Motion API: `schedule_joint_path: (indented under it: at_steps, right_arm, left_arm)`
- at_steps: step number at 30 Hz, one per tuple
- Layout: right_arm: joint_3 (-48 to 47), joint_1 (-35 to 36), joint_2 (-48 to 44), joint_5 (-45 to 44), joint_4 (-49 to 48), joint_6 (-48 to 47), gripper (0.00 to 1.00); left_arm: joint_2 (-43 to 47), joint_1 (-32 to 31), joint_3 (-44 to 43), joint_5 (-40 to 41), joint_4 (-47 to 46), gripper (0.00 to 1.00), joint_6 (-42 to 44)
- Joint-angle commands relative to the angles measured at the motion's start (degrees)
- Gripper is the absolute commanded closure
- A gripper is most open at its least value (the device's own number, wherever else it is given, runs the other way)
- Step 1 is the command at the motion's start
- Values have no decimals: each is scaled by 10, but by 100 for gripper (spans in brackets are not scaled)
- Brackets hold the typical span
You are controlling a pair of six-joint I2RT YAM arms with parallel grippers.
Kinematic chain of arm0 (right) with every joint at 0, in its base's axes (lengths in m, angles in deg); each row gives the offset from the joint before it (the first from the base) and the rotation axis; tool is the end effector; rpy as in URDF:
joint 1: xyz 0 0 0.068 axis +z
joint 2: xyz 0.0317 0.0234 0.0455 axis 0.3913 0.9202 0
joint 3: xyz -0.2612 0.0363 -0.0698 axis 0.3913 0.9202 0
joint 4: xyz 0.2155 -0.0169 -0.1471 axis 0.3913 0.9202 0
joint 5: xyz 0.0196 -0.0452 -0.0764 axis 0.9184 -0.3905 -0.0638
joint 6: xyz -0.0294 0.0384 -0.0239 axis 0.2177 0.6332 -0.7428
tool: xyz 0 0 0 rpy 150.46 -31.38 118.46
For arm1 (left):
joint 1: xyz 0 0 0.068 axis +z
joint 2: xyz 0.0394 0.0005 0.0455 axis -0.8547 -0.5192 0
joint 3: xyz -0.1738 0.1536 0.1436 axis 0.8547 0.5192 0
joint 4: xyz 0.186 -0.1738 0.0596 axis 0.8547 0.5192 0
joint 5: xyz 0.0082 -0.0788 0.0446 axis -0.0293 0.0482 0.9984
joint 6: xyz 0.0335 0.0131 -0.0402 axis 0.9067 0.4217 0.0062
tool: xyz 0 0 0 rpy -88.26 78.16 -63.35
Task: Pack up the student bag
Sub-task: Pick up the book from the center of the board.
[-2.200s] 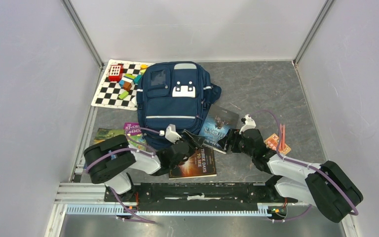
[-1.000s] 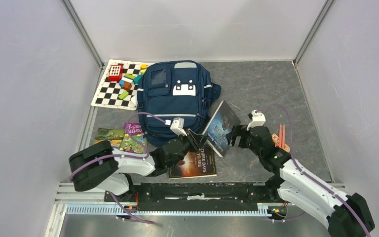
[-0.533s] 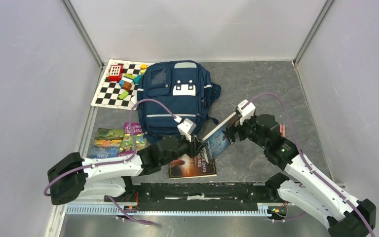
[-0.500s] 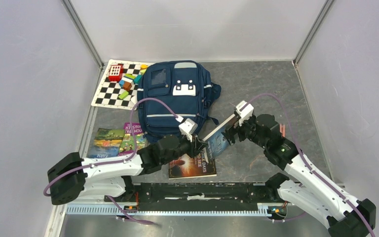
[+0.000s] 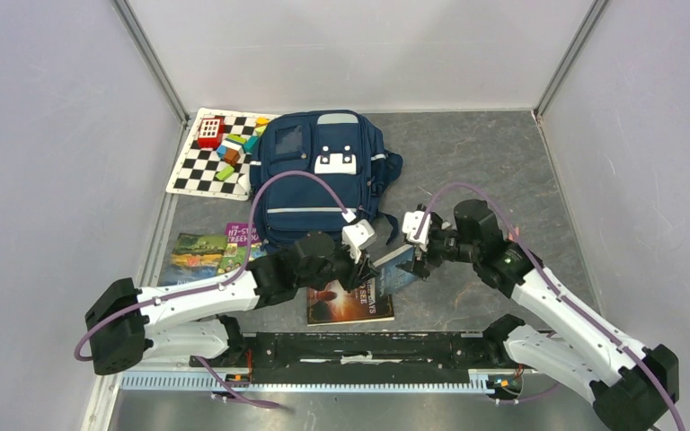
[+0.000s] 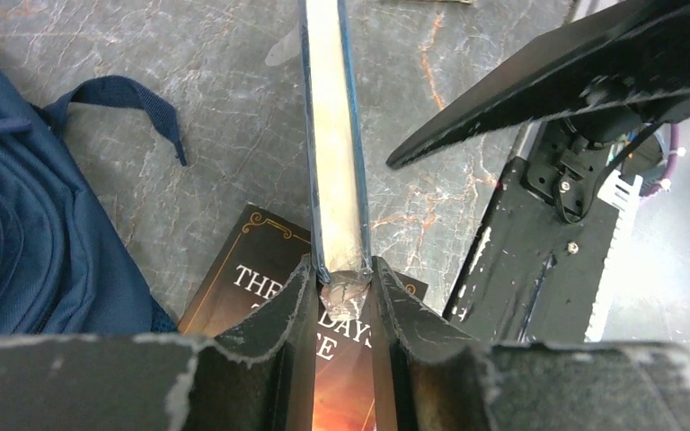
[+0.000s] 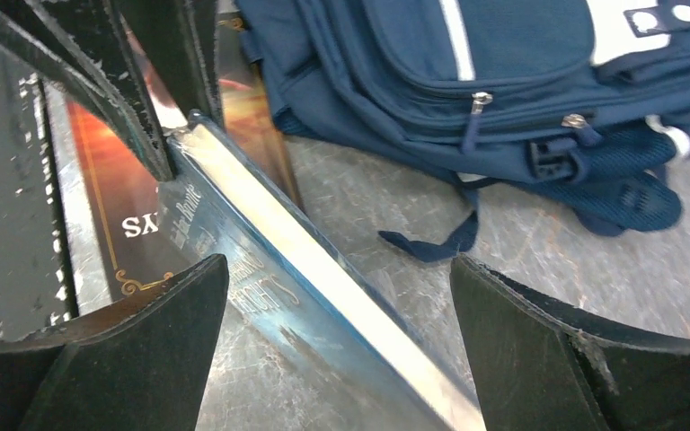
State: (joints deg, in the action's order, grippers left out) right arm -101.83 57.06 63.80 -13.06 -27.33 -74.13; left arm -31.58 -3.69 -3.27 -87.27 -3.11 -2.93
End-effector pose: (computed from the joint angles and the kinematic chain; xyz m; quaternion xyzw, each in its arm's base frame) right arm 0.1476 0.1204 0.2717 -0.5409 0.6442 0.2372 0.4859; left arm 0.1148 -0.2246 0.2471 0.3717 0.7406 -0.3572 0.4310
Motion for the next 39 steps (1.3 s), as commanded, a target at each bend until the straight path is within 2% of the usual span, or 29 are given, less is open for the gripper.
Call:
schedule_joint_path:
  at_steps: [1, 5, 8, 12, 17, 20, 24, 25, 28, 33, 39]
  right_arm:
    - [-56, 2, 41, 74, 86, -74, 2]
    - [-49, 2, 53, 53, 108, -90, 2]
    - [-44, 3, 54, 68, 105, -80, 7]
    - [-36, 3, 61, 99, 97, -58, 26]
    - [-19, 11, 64, 80, 103, -46, 49]
    - [-15, 12, 45, 89, 95, -39, 59]
    - [-5, 12, 21, 117, 74, -21, 77]
    - [0, 12, 17, 118, 69, -17, 78]
    - [12, 13, 16, 115, 64, -10, 78]
    - [16, 28, 31, 78, 66, -2, 50]
    - [8, 49, 64, 42, 77, -10, 36]
  left_arm:
    - [1, 0, -62, -62, 22, 98, 52]
    - [4, 1, -73, -63, 44, 98, 70]
    - [4, 1, -81, -62, 57, 98, 78]
    - [3, 1, -91, -57, 62, 98, 86]
    - [2, 2, -110, -50, 89, 98, 98]
    - [3, 5, -122, -50, 105, 98, 108]
    - [4, 12, -137, -53, 120, 98, 115]
    - [2, 15, -141, -53, 126, 98, 115]
    - [-1, 19, -151, -62, 136, 98, 137]
    - [-14, 21, -166, -103, 160, 98, 161]
    - [-21, 20, -180, -112, 188, 98, 186]
